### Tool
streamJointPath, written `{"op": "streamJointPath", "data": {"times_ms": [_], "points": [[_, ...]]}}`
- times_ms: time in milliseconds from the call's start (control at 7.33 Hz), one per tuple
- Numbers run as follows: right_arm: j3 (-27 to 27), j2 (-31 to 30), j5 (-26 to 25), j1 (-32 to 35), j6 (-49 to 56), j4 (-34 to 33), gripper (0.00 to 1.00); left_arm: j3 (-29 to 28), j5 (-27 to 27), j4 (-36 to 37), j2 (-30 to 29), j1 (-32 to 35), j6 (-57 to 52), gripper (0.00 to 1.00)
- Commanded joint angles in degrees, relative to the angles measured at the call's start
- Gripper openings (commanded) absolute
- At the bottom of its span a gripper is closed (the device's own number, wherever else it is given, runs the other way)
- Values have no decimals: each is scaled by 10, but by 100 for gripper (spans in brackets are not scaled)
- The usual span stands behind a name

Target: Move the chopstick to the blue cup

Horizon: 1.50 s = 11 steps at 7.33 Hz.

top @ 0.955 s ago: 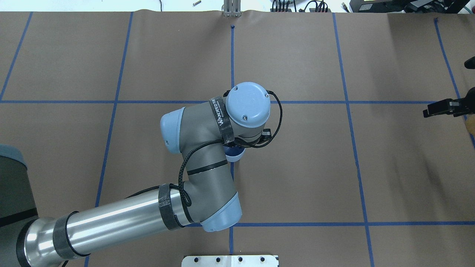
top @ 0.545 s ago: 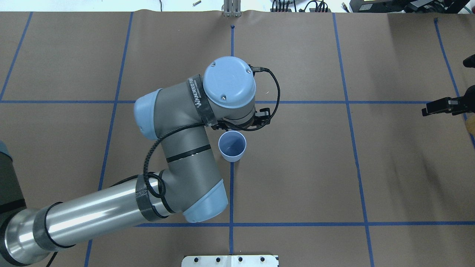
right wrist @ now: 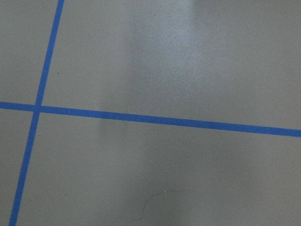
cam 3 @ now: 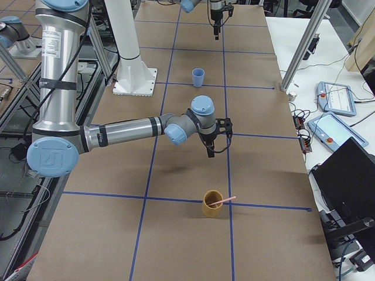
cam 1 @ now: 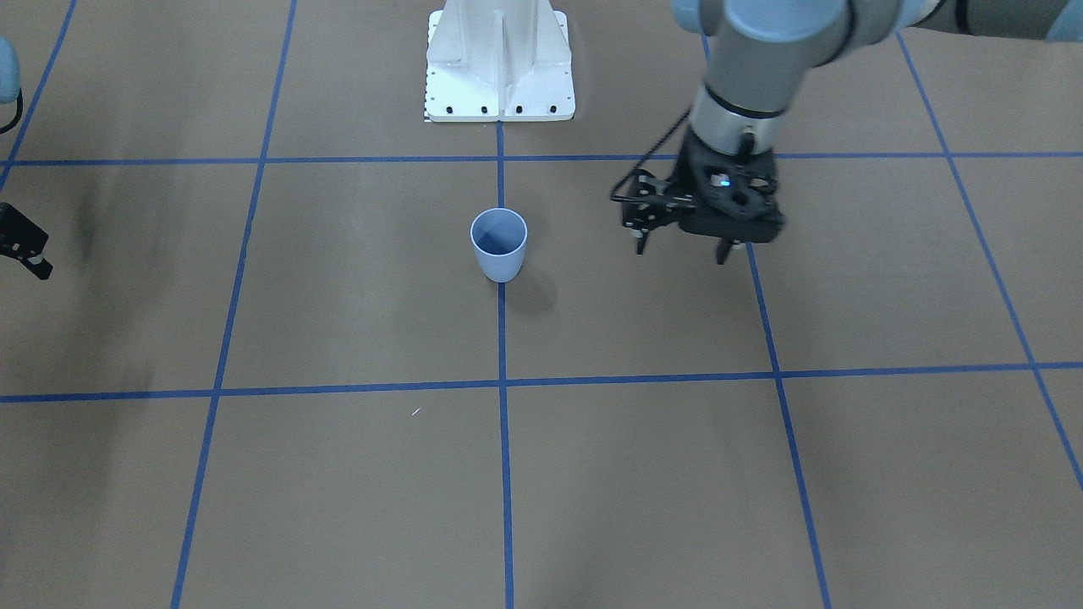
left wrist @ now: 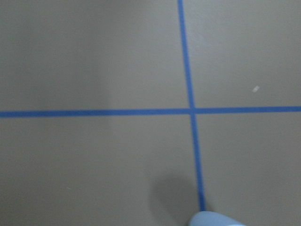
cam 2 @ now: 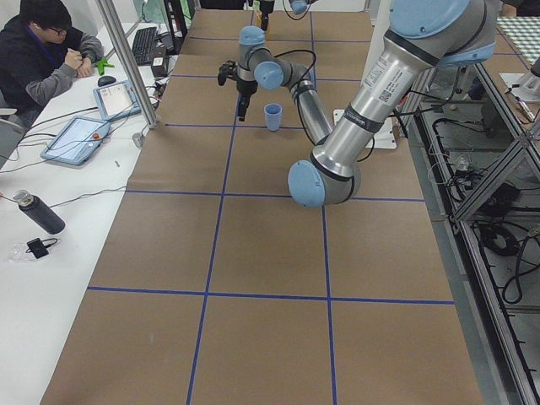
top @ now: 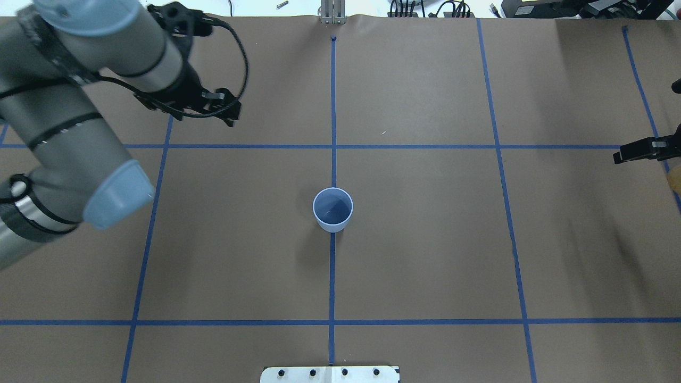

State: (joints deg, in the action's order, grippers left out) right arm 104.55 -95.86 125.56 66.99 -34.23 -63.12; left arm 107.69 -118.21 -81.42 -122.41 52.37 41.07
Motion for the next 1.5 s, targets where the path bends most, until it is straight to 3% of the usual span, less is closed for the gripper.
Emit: {"op": "streamJointPath", "data": {"times_ms": [0, 273, 409, 545, 1091, 1364], "points": [[-13, -5, 11, 46, 66, -4, 100, -54, -108, -1, 59, 152, -241, 99], [-22, -14, 10, 108, 140, -4, 100, -134, -129, -6, 121, 248, -490, 99], [-30, -17, 6, 138, 157, -4, 100, -206, -129, -7, 125, 312, -632, 99], [-49, -12, 0, 154, 158, -3, 100, -255, -129, -9, 139, 360, -704, 99], [-105, 14, -73, 170, 99, 6, 95, -260, -131, -46, 190, 394, -709, 99], [-191, 39, -102, 170, 35, 111, 95, -260, -162, -46, 198, 394, -709, 99]]}}
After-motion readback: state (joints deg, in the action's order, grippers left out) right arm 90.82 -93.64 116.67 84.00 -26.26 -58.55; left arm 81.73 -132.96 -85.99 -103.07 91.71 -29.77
